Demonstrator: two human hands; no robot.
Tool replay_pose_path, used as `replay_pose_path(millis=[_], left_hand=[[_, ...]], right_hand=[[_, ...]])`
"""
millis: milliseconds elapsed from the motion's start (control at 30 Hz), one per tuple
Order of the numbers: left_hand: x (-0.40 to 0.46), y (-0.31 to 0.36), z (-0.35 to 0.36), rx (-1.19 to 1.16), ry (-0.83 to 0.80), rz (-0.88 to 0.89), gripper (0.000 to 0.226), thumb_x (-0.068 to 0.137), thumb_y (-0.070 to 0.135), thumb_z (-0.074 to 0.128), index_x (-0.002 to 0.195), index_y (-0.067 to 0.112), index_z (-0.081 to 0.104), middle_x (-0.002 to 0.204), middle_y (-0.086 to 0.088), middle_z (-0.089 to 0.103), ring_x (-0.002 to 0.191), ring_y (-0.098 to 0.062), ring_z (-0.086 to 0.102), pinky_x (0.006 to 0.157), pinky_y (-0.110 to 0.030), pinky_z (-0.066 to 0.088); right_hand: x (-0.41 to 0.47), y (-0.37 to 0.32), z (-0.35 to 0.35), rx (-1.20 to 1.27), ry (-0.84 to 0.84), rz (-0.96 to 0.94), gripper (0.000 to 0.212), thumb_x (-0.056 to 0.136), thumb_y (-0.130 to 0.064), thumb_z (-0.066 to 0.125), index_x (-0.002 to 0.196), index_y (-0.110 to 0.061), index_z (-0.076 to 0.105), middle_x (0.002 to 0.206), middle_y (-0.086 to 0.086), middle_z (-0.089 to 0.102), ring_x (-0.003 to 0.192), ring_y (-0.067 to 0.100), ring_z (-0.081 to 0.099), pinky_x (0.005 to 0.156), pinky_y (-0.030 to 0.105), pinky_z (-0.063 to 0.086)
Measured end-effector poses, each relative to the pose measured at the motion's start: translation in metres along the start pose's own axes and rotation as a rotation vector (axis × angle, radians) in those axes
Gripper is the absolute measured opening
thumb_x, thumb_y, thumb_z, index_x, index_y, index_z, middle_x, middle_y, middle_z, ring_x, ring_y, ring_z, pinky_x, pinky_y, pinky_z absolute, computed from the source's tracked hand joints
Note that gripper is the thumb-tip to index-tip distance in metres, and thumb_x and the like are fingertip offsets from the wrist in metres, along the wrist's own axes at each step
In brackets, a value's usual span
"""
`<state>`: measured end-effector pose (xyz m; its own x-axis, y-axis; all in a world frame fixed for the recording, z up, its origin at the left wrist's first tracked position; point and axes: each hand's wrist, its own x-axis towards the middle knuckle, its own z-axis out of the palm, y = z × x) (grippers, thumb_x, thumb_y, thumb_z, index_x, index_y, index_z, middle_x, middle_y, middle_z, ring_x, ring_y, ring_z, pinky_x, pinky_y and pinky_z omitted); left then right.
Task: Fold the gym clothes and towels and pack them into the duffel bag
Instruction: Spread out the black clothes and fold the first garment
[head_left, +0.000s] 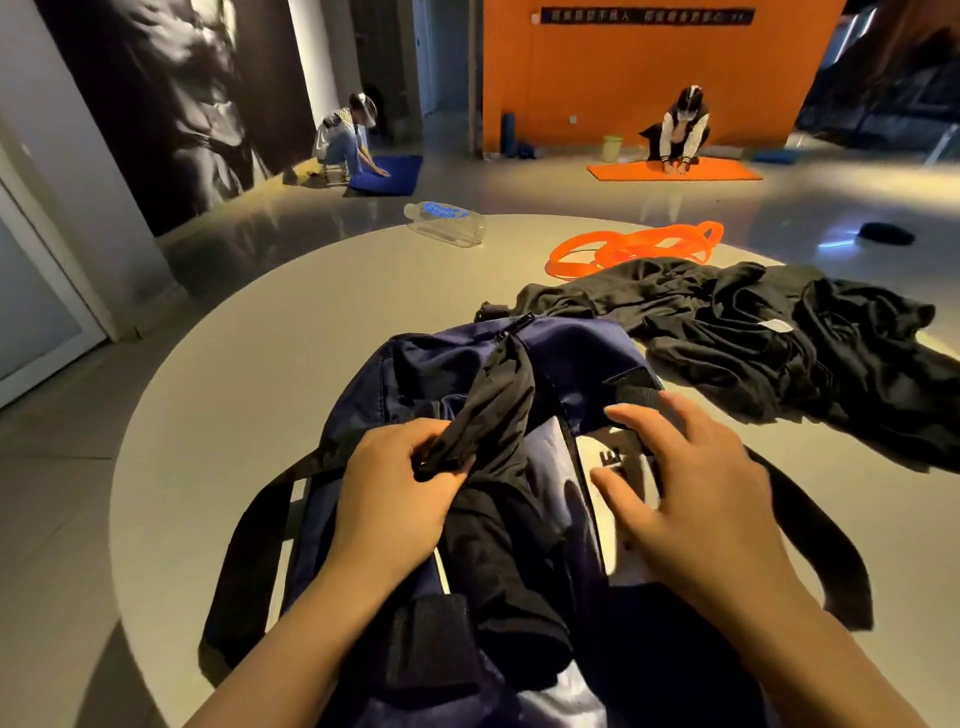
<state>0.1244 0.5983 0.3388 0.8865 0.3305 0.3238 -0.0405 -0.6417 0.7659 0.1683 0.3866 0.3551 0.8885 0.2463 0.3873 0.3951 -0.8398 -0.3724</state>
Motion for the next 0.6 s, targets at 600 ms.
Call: replay_pose_path(millis=[600], left_hand=[[0.009, 0.036, 0.069, 0.061, -0.483, 0.258, 0.061, 0.09, 0.057, 0.025, 0.146, 0.032, 0.033, 0.15, 0.016, 0.032, 0.137, 0.002, 0.021, 0.116, -0.023, 0.016]], right_hand=[[0.054, 0.057, -0.045, 0.374, -0.339, 0.219, 0.077, 0.064, -0.001, 0.072, 0.132, -0.033, 0.055, 0.132, -0.007, 0.054, 0.119, 0.011, 0.05, 0.09, 0.021, 0.043]])
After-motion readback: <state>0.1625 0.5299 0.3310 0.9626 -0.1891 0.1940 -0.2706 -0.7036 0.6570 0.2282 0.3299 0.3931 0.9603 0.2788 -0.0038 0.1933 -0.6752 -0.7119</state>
